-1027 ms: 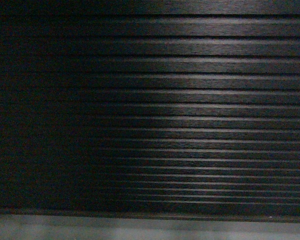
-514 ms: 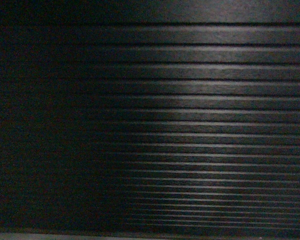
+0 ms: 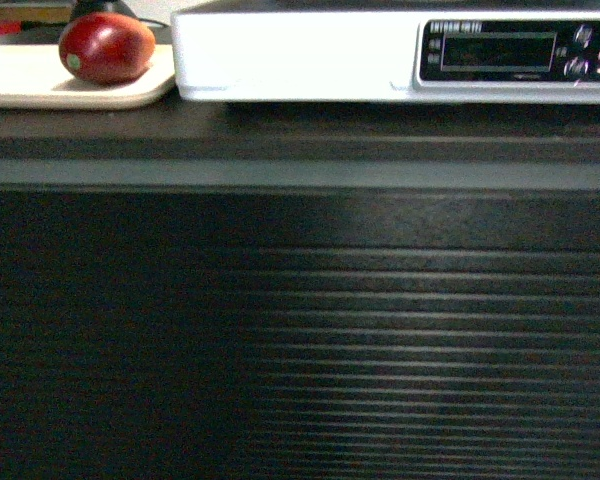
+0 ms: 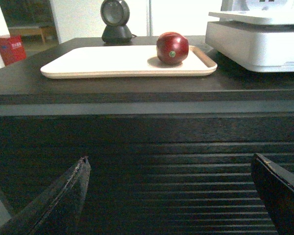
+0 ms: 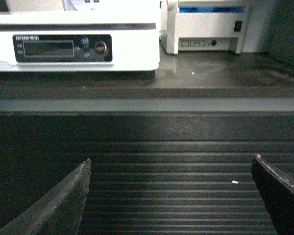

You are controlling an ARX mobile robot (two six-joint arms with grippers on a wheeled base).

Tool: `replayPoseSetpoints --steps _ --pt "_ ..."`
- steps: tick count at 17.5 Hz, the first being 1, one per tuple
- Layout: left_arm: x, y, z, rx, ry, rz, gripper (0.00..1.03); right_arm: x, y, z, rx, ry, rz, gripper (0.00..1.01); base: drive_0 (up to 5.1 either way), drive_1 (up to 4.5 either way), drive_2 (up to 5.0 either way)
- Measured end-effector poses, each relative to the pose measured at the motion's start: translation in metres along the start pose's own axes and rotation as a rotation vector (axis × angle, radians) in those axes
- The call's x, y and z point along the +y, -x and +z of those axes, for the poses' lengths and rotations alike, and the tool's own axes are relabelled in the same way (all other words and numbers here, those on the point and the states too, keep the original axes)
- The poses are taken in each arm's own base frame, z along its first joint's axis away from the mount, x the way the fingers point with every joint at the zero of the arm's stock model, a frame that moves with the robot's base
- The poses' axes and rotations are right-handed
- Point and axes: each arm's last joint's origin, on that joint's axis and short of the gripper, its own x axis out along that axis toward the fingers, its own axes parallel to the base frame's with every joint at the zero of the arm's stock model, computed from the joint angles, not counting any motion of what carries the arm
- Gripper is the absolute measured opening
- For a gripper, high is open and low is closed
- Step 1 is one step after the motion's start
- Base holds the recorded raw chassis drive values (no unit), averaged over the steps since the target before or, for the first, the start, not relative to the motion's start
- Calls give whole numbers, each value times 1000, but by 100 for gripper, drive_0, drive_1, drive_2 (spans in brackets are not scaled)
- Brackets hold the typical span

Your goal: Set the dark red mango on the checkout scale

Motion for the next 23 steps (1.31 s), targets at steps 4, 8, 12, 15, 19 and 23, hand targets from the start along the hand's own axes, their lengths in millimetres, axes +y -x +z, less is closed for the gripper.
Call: replayPoseSetpoints --steps 4,8,12,15,19,23 --pt "0 0 0 0 1 -1 98 0 0 0 0 1 0 98 0 0 0" --pt "0 0 0 0 0 0 98 0 0 0 0 0 1 98 0 0 0" --pt "0 0 0 -3 0 -1 98 0 0 0 -4 0 0 98 0 0 0" --pt "0 0 0 2 0 0 98 0 0 0 3 0 -1 98 0 0 0" --pt "0 0 0 -2 0 -1 98 0 0 0 -1 0 -1 98 0 0 0" --pt "0 0 0 0 0 -1 98 0 0 0 0 0 0 98 0 0 0"
